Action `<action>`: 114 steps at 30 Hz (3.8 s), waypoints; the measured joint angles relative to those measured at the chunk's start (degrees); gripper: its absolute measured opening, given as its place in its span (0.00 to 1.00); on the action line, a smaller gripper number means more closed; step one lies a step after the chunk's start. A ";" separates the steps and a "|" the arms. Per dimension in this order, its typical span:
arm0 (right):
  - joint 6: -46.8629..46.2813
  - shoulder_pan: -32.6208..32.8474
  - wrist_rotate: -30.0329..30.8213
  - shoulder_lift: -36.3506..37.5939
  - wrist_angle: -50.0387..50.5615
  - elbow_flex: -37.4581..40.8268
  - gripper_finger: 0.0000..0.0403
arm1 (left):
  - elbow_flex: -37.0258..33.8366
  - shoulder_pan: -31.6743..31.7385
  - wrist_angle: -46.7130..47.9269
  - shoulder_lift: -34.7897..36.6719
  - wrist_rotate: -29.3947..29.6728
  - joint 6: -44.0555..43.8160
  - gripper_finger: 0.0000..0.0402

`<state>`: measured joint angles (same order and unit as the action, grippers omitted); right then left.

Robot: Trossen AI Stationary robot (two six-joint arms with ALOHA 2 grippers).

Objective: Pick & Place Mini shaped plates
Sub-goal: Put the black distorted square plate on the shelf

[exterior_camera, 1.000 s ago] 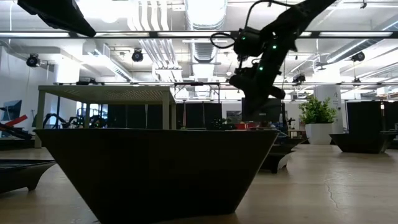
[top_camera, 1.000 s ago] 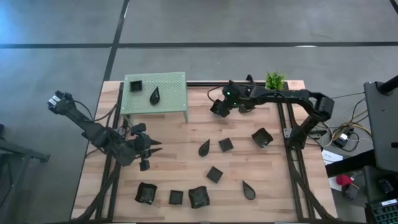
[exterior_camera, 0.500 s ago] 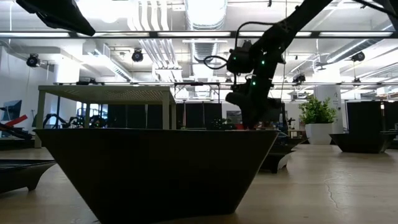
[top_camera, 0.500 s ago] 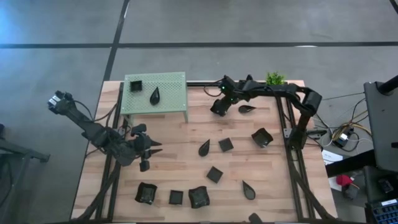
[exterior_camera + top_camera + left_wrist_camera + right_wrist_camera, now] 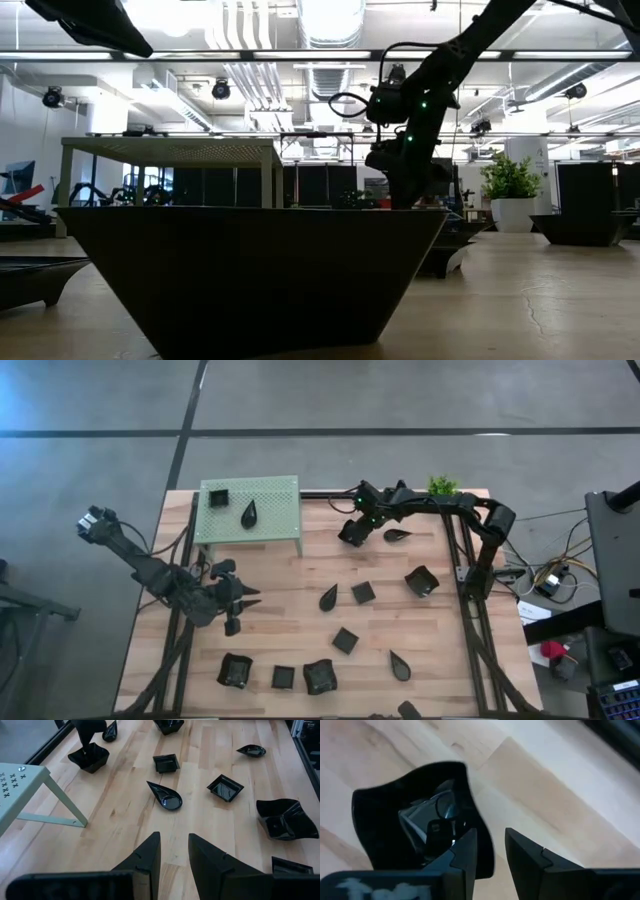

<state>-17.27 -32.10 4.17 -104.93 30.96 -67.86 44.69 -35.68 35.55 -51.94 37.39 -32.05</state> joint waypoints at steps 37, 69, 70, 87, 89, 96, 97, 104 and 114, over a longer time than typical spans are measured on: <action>3.97 -0.22 -1.39 1.35 -5.55 3.45 0.02 | 0.00 0.02 0.00 0.00 -0.04 -0.09 0.23; 6.51 3.34 -12.23 2.00 -0.67 -27.48 0.02 | 0.02 0.00 -1.06 -0.02 -0.02 -0.09 0.23; 6.55 3.35 -12.27 1.14 -0.76 -28.85 0.02 | 0.02 0.00 -1.06 -0.02 -0.02 -0.09 0.23; 6.84 3.34 -16.89 -21.95 11.09 -58.97 0.02 | 0.02 0.04 -1.31 -0.02 -0.02 -0.07 0.23; 7.21 3.32 -16.87 -23.87 12.59 -61.71 0.02 | 0.02 0.02 -1.34 -0.02 -0.03 -0.02 0.23; 7.22 3.32 -16.82 -27.71 14.31 -67.14 0.02 | 0.02 0.02 -1.30 -0.02 -0.03 0.02 0.23; 7.23 3.32 -16.80 -27.74 14.35 -67.12 0.02 | 0.02 0.02 -1.30 -0.02 -0.02 0.02 0.23; 7.13 3.17 -16.67 -27.69 15.60 -66.99 0.02 | 0.02 -0.02 -1.31 -0.02 -0.02 0.04 0.23; 7.32 3.21 -16.67 -27.69 15.48 -66.86 0.02 | 0.02 0.00 -1.30 -0.02 -0.02 0.09 0.23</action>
<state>-9.96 -28.88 -12.50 -132.62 46.44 -134.72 44.71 -35.68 34.25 -51.96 37.36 -31.97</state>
